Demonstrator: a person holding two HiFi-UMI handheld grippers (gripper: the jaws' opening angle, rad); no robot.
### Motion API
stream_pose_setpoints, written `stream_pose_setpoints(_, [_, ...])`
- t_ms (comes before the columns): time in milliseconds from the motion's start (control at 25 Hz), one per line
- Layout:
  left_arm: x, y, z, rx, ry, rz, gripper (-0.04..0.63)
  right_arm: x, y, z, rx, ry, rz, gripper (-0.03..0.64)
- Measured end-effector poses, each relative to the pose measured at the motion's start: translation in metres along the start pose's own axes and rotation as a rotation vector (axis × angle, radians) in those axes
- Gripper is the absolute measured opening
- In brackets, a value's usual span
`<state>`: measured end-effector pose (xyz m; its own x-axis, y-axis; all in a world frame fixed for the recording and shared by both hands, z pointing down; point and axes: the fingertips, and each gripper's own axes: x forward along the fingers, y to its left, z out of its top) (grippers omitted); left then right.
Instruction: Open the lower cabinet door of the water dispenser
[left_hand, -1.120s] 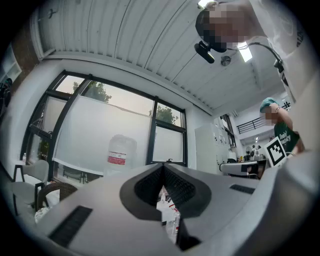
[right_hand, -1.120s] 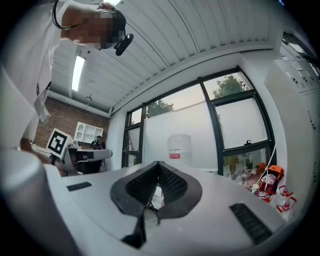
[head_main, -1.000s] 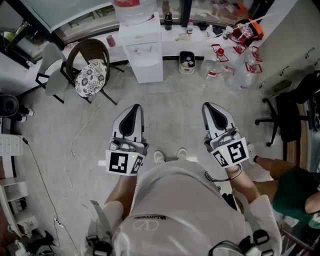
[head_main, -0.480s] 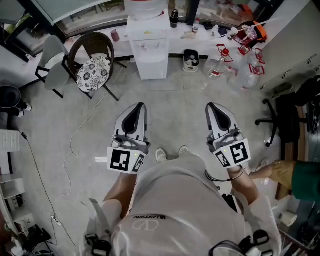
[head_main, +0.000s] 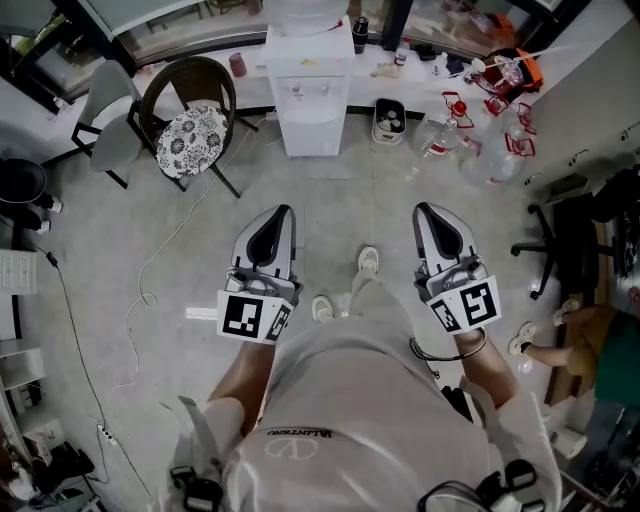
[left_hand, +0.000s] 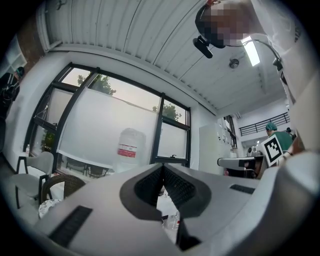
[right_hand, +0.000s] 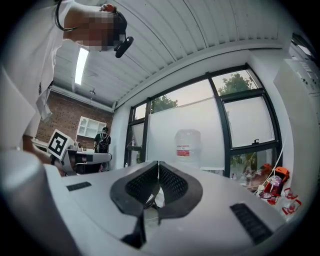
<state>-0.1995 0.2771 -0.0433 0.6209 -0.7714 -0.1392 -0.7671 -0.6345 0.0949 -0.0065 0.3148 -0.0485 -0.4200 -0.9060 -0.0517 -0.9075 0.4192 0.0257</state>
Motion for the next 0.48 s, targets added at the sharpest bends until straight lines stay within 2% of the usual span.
stream_pose_setpoints(200, [0.019,0.003,-0.006,0.007,0.011,0.009,0.002,0.015,-0.012,-0.007,-0.010,0.003,0.028,0.017])
stream_pose_setpoints(480, [0.069,0.003,-0.015,0.029,0.026,0.026,0.002,0.041,-0.063,-0.018,0.022,0.003,0.042,0.017])
